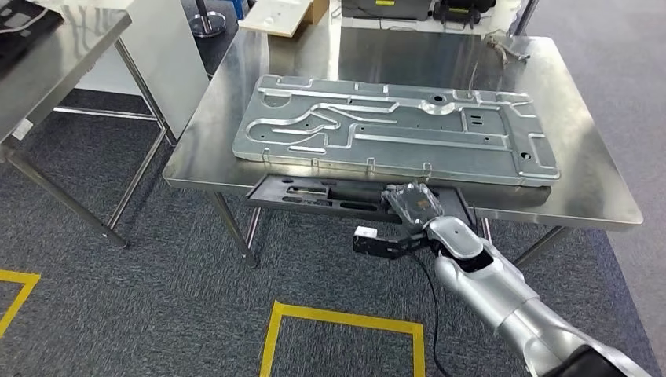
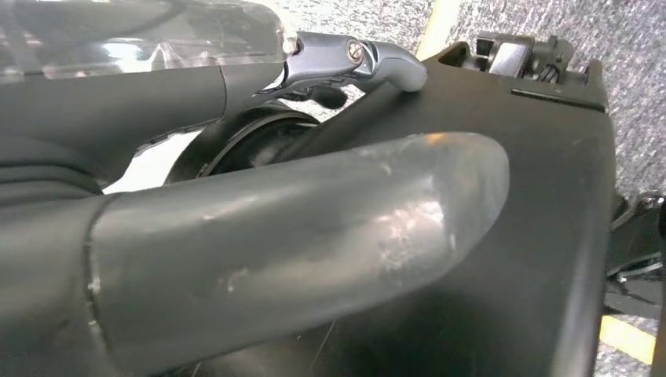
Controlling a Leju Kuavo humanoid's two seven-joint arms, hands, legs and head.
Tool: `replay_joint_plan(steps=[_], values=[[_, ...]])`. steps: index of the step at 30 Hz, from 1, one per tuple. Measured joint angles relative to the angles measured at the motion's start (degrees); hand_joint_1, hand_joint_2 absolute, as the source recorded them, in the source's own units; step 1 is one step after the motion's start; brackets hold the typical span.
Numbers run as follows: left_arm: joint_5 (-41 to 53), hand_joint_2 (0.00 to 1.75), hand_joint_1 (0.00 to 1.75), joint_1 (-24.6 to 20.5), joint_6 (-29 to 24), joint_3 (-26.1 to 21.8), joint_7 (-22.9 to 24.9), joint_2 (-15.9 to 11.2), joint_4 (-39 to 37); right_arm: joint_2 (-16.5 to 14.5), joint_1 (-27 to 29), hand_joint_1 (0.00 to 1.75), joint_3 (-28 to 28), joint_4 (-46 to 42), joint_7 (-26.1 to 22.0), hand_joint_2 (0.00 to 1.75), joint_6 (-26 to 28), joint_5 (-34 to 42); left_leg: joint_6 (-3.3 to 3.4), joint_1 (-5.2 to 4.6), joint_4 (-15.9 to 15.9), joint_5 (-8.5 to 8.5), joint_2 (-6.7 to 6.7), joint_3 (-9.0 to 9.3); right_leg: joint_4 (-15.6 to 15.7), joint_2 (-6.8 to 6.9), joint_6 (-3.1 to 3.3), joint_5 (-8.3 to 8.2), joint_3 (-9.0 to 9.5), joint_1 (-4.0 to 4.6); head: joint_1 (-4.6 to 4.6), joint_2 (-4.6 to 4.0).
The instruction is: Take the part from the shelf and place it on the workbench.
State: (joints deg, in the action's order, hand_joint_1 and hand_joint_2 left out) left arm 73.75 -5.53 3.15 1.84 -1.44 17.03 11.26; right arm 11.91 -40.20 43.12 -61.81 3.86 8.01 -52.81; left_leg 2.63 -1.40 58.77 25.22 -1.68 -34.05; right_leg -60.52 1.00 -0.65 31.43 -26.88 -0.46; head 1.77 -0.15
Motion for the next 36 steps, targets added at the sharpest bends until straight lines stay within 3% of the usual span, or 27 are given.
replay_joint_plan(steps=[2, 3, 5, 7, 8, 9, 11, 12, 13, 15, 17, 18, 20, 21, 22, 23, 25, 27, 30, 32, 34, 36], values=[[0.05, 0.0, 0.0, 0.2, 0.0, 0.0, 0.13, 0.11, 0.01, -0.08, -1.42, 1.75, 0.34, -0.67, 0.3, 1.75, -0.46, -0.23, 0.37, 0.47, -1.28, 0.62, -0.26, 2.23, -5.63, -0.17, -0.45, -1.24, -3.79, -0.13, -0.02, 0.0], [0.07, 0.0, 0.0, 0.33, 0.0, 0.0, 0.17, 0.11, 0.01, -0.12, -1.92, 1.75, 0.53, -0.84, 0.45, 1.75, -0.68, -0.29, 0.5, 0.65, -1.81, 1.1, -0.48, 3.25, -8.7, -0.22, -0.67, -1.05, -6.35, -0.28, -0.03, 0.0], [0.08, 0.0, 0.0, 0.57, 0.0, 0.0, 0.19, 0.11, 0.0, -0.15, -2.39, 1.75, 0.86, -1.21, 0.73, 1.75, -1.06, -0.43, 0.53, 1.05, -2.63, 2.27, -1.12, 5.42, -12.56, -0.29, -0.95, 1.77, -11.35, -0.62, -0.03, 0.0], [0.11, 0.0, 0.0, 0.85, 0.0, 0.0, 0.18, 0.11, -0.01, -0.16, -2.59, 1.75, 1.25, -1.73, 0.95, 1.75, -1.29, -0.67, 0.15, 1.45, -3.27, 3.95, -1.93, 8.08, -11.55, -0.27, -1.08, 4.12, -14.54, -0.83, -0.04, 0.0], [0.13, 0.0, 0.0, 1.02, 0.0, 0.0, 0.18, 0.11, -0.01, -0.17, -2.77, 1.75, 1.49, -2.0, 1.02, 1.75, -1.35, -0.78, -0.11, 1.62, -3.48, 4.98, -2.2, 9.54, -9.21, -0.2, -1.04, 3.25, -15.43, -0.86, -0.04, 0.0], [0.15, 0.0, 0.0, 1.24, 0.0, 0.0, 0.18, 0.11, -0.01, -0.21, -2.93, 1.75, 1.7, -2.23, 1.08, 1.75, -1.4, -0.89, -0.36, 1.73, -3.64, 6.12, -2.38, 10.85, -5.93, 0.0, -0.83, -0.25, -15.9, -0.82, -0.04, 0.0], [0.2, 0.0, 0.0, 1.52, 0.0, 0.0, 0.18, 0.11, -0.07, -0.45, -3.19, 1.75, 2.14, -2.51, 1.27, 1.75, -1.56, -1.05, -0.95, 1.71, -3.62, 8.52, -2.51, 13.1, -0.08, 0.51, -0.22, -10.03, -16.32, -0.52, -0.04, 0.0], [0.25, 0.0, 0.0, 1.55, 0.03, 0.0, 0.19, 0.12, -0.09, -0.66, -3.39, 1.75, 2.36, -2.82, 1.37, 1.75, -1.66, -1.15, -1.36, 1.7, -3.81, 9.45, -2.49, 13.88, 1.17, 0.6, 0.16, -13.22, -16.33, -0.39, -0.04, 0.0], [0.27, 0.0, 0.0, 1.49, 0.05, 0.0, 0.21, 0.13, -0.1, -0.74, -3.83, 1.75, 2.61, -3.39, 1.42, 1.75, -1.73, -1.23, -1.81, 1.71, -3.82, 9.88, -2.27, 14.46, 1.37, 0.56, 0.54, -14.11, -16.29, -0.21, -0.08, 0.0], [0.21, 0.0, 0.0, 1.27, 0.01, 0.0, 0.26, 0.13, -0.06, -0.45, -5.27, 1.75, 2.91, -4.99, 1.52, 1.75, -1.75, -1.38, -2.62, 1.74, -1.59, 8.75, -1.68, 13.62, 1.08, 0.35, 1.37, -12.64, -15.63, -0.25, -0.14, 0.0], [0.08, 0.0, 0.0, 1.06, -0.2, 0.0, 0.27, 0.09, -0.05, 0.28, -6.58, 1.75, 2.98, -6.03, 1.82, 1.75, -1.77, -1.4, -3.22, 1.61, 4.91, 7.25, -0.84, 9.96, 2.03, 0.46, 2.0, -11.62, -14.09, -0.33, -0.15, 0.0], [0.04, 0.0, 0.0, 0.95, -0.32, 0.0, 0.26, 0.07, -0.05, 0.6, -6.8, 1.75, 3.05, -6.22, 2.0, 1.75, -1.82, -1.38, -3.43, 1.55, 8.26, 7.92, -0.44, 7.8, 2.58, 0.56, 2.15, -11.04, -12.95, -0.3, -0.14, 0.0], [0.01, 0.0, 0.0, 0.69, -0.51, 0.0, 0.21, 0.04, -0.05, 1.15, -6.53, 1.75, 3.37, -6.25, 2.2, 1.75, -1.96, -1.32, -3.73, 1.37, 12.06, 12.14, 0.06, 4.5, 3.33, 0.73, 2.27, -9.71, -10.61, -0.18, -0.15, 0.0], [-0.01, 0.0, 0.0, 0.56, -0.55, 0.0, 0.18, 0.04, -0.05, 1.31, -6.3, 1.75, 3.6, -6.24, 2.22, 1.75, -2.03, -1.3, -3.79, 1.26, 12.21, 13.98, 0.12, 3.55, 3.5, 0.75, 2.26, -9.07, -9.62, -0.14, -0.15, 0.0], [-0.02, 0.0, 0.0, 0.48, -0.58, 0.0, 0.14, 0.04, -0.05, 1.4, -6.17, 1.75, 3.77, -6.25, 2.22, 1.75, -2.06, -1.29, -3.77, 1.17, 11.23, 14.44, 0.15, 2.98, 3.56, 0.7, 2.24, -8.48, -8.79, -0.13, -0.15, 0.0], [-0.03, 0.0, 0.0, 0.43, -0.59, 0.0, 0.11, 0.04, -0.05, 1.45, -6.13, 1.75, 3.9, -6.29, 2.24, 1.75, -2.07, -1.28, -3.7, 1.12, 9.09, 12.96, 0.15, 2.74, 3.58, 0.59, 2.2, -7.97, -8.11, -0.13, -0.15, 0.0], [-0.03, 0.0, 0.0, 0.48, -0.6, 0.0, 0.05, 0.02, -0.06, 1.55, -6.11, 1.75, 3.99, -6.35, 2.41, 1.75, -2.0, -1.33, -3.23, 1.08, 3.02, 6.14, -0.03, 2.5, 3.56, 0.37, 1.99, -7.22, -7.15, -0.12, -0.15, 0.0], [-0.03, 0.0, 0.0, 0.53, -0.63, 0.0, -0.1, -0.03, -0.08, 1.79, -6.03, 1.75, 4.11, -6.3, 2.8, 1.75, -1.83, -1.75, -2.34, 0.92, -1.08, 1.69, -0.23, 2.2, 3.42, 0.17, 1.51, -6.76, -6.9, -0.13, -0.15, 0.0], [-0.03, 0.0, 0.0, 0.39, -0.68, -0.01, -0.22, 0.02, -0.07, 2.14, -6.09, 1.75, 4.21, -6.21, 3.27, 1.75, -1.56, -2.75, -1.15, 0.77, -1.93, 1.0, -0.24, 2.42, 3.05, 0.02, 0.44, -5.98, -6.87, -0.21, -0.15, 0.0], [-0.03, 0.0, 0.0, 0.37, -0.71, -0.02, -0.14, 0.14, -0.06, 2.13, -6.27, 0.87, 3.97, -6.11, 3.4, 0.87, -1.06, -2.93, -0.62, 1.16, -2.54, 0.87, -0.23, 3.14, 0.78, -0.11, -0.1, -4.61, -7.88, -0.16, -0.17, 0.0], [-0.03, 0.87, 0.0, 0.4, -0.69, -0.02, -0.09, 0.17, -0.05, 2.02, -6.17, 0.0, 3.67, -5.86, 3.39, 0.0, -0.23, -2.97, -0.18, 1.33, -2.77, 1.0, -0.26, 3.6, -5.85, -0.26, -0.49, -1.99, -11.31, -0.34, -0.2, 0.0], [-0.03, 0.87, 0.0, 0.45, -0.62, -0.02, -0.12, 0.17, -0.05, 1.91, -5.75, 0.0, 3.55, -5.5, 3.24, 0.0, 0.33, -2.97, 0.1, 1.33, -2.66, 1.41, -0.4, 3.96, -12.33, -0.3, -0.66, -0.65, -15.16, -0.64, -0.19, 0.0]])
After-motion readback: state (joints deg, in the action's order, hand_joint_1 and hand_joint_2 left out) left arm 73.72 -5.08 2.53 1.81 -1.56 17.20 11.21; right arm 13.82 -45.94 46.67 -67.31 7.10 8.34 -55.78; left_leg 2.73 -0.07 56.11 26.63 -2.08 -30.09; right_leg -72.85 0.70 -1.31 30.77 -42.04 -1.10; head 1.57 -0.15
